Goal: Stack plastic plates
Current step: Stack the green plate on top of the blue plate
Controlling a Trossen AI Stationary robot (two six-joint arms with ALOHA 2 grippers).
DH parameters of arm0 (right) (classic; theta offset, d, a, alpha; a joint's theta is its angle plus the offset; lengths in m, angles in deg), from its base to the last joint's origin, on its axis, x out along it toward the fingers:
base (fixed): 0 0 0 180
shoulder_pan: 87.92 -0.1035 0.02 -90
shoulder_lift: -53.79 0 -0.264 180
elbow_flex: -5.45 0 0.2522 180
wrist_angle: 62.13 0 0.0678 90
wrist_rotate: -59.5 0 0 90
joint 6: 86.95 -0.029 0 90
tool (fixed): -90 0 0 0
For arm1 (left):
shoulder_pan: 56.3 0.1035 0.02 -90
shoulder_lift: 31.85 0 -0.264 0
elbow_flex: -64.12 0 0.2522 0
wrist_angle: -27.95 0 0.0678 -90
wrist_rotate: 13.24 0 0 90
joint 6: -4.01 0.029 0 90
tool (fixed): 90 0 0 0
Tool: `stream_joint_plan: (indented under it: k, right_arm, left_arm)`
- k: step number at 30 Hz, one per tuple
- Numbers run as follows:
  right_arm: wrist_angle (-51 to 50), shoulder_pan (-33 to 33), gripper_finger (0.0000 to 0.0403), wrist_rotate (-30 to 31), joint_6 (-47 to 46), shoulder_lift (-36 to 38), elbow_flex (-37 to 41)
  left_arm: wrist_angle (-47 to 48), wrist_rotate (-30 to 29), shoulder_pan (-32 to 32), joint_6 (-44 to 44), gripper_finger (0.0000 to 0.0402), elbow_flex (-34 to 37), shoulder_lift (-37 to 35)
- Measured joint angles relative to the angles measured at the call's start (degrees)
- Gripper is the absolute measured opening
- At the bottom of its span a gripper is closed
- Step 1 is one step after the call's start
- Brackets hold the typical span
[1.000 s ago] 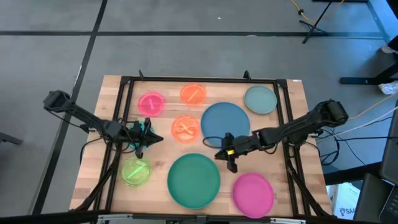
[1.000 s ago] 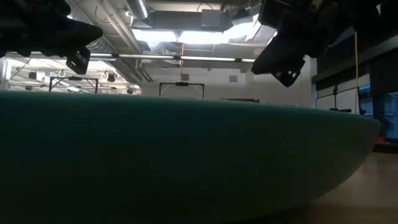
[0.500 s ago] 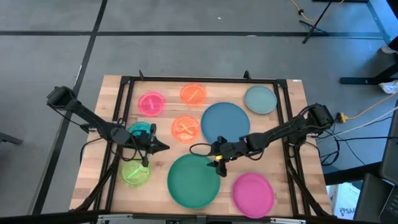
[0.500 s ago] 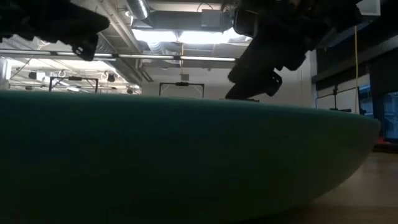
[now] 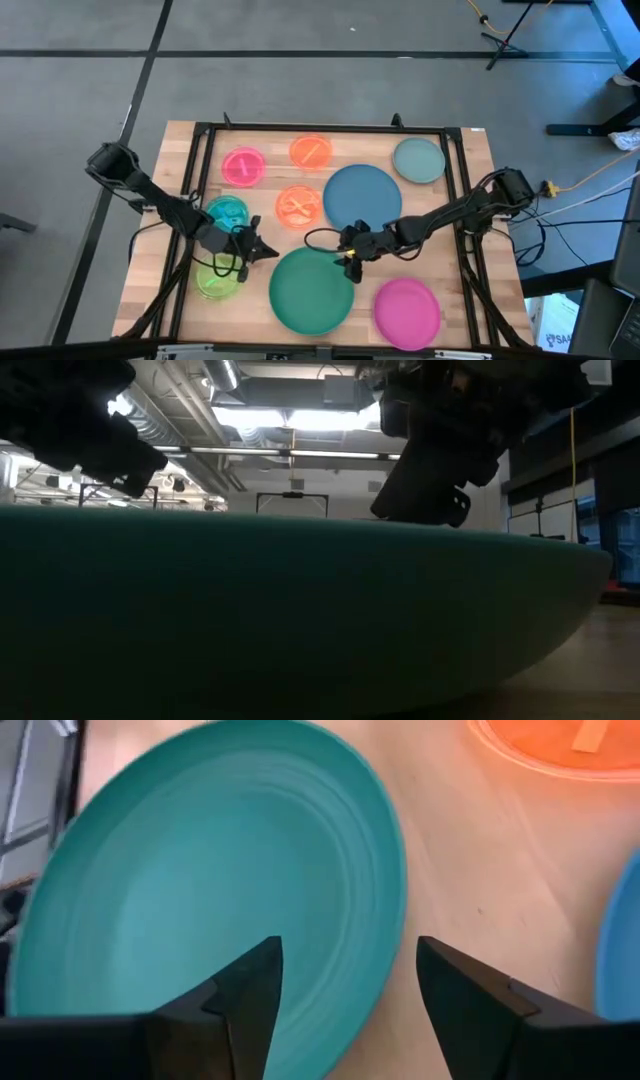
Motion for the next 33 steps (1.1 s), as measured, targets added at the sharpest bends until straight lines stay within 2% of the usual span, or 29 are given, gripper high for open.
stream_joint_plan:
  k: [10,13,25,28,33]
  right_arm:
    - [-0.8,0.1,0.0221,1.2,-3.1,-2.2,0.0]
    - [-0.5,0.8,0.0221,0.7,-3.4,-3.0,0.0]
    - [1.1,1.6,0.0220,1.6,-4.5,-9.1,0.0]
    - [1.1,1.6,0.0203,2.1,-4.6,-9.2,0.0]
    - [1.0,2.3,0.0142,1.7,-5.3,-9.2,0.0]
  left_arm:
    - [-0.4,0.0,1.3,0.3,0.0000,0.0,0.6]
    - [-0.1,2.0,2.0,0.5,0.0000,0.0,0.6]
    - [-0.5,2.7,3.9,0.5,0.0000,0.1,0.6]
    - [-0.6,2.6,4.0,0.5,0.0000,0.0,0.6]
    - [-1.0,2.4,4.5,0.5,0.0000,0.0,0.6]
